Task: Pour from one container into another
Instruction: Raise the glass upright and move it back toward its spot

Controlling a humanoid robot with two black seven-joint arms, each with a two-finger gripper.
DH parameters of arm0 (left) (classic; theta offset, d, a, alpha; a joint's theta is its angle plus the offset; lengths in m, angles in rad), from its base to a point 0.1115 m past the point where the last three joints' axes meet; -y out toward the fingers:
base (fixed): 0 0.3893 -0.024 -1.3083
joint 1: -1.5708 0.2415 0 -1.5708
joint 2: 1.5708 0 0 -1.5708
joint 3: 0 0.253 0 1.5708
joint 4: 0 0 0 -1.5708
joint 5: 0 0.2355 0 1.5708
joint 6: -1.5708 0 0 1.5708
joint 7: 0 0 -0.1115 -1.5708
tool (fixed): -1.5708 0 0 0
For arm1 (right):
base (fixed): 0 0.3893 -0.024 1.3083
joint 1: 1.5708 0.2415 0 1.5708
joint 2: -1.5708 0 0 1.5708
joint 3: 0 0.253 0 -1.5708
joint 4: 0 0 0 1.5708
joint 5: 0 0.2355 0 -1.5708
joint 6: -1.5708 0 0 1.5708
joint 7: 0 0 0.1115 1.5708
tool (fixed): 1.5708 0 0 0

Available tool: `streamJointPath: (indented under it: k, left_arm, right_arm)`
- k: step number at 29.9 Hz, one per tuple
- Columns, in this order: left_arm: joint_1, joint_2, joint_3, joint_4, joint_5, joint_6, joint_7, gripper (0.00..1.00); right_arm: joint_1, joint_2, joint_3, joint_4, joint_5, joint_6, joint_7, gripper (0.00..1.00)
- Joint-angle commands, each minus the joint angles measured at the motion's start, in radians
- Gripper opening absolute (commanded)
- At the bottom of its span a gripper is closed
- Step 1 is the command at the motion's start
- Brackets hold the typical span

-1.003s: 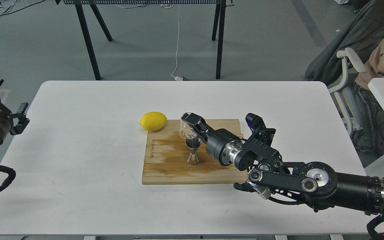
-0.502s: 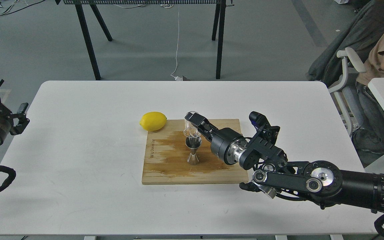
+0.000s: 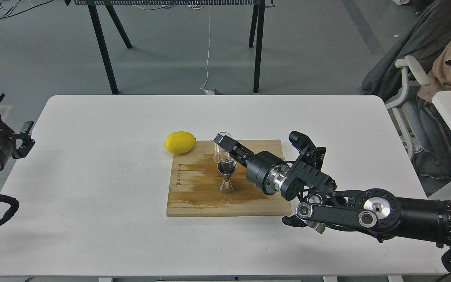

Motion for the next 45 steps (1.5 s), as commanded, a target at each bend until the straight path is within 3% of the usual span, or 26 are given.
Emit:
streamJointPath:
  k: [1,30,36,45]
  left_arm:
    - [0.000,0.003,0.000,0.000,0.000,0.000,0.000,0.99]
    - [0.000,0.003,0.000,0.000,0.000,0.000,0.000,0.99]
    - [0.000,0.000,0.000,0.012,0.000,0.000,0.000,0.99]
    - [0.000,-0.003,0.000,0.020,0.000,0.000,0.000,0.99]
  right_arm:
    - [0.003,0.000,-0.015,-0.002,-0.019,0.000,0.003,0.45]
    - [0.037,-0.021,-0.048,-0.010,-0.039,0.000,0.003,0.45]
    - [-0.049,-0.040,0.144,0.006,0.067,0.000,0.002,0.45]
    - [-0.317,-0.005,0.657,0.041,0.318,0.000,-0.004,0.45]
